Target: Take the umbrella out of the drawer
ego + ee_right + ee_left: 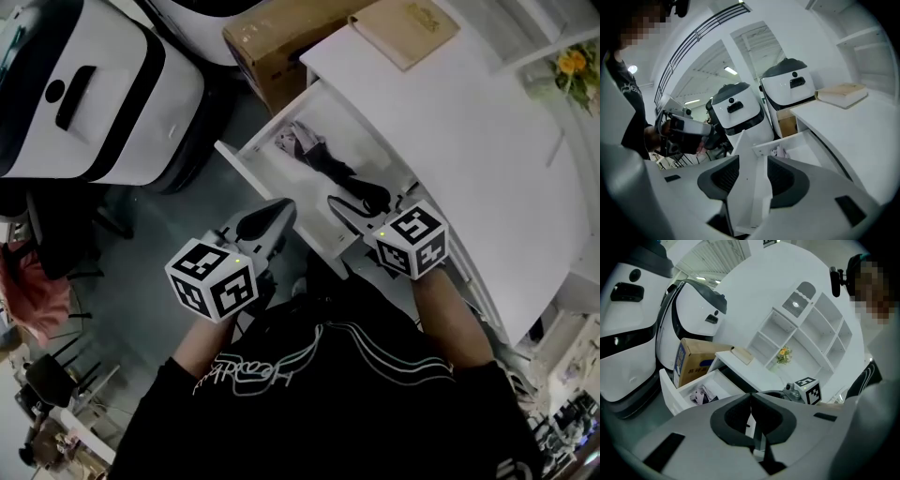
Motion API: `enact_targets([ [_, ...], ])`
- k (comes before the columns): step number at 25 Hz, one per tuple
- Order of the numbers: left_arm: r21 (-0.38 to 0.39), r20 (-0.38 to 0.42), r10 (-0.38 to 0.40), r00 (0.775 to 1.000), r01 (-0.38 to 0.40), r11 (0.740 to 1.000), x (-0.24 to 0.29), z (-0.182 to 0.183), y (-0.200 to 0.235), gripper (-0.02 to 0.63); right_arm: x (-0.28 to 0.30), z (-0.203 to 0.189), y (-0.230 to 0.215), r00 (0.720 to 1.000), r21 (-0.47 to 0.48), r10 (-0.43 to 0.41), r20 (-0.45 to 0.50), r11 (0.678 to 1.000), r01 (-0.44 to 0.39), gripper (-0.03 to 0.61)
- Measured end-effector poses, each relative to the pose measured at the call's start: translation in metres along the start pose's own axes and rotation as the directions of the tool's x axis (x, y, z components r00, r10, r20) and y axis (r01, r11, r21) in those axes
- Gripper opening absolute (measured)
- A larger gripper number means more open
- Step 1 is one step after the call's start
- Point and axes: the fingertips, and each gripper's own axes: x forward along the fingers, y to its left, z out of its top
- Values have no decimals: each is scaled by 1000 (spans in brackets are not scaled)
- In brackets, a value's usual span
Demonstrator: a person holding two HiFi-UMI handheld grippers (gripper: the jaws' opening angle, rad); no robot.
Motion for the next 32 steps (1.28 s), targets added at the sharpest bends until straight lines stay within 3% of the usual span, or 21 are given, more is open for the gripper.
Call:
enact_targets([
  [5,-42,-2,40,999,-40,998,1,0,29,20,39,-13,-24,996,-50,-20,-86,999,16,223],
  [12,-70,4,61,998,-61,996,3,3,57,20,96,-44,-68,968,-157,-93,-231,986,57,234],
  [16,-76,2,73,997,-72,994,6,6,70,21,121,-74,-97,930,-202,-144,-339,976,78,238],
  [22,-100,-2,94,996,-94,991,3,7,88,20,145,-103,-113,872,-312,-187,-452,949,42,242],
  [32,-124,-12,91,996,-92,988,0,5,95,20,169,-131,-130,793,-385,-259,-551,922,34,242],
])
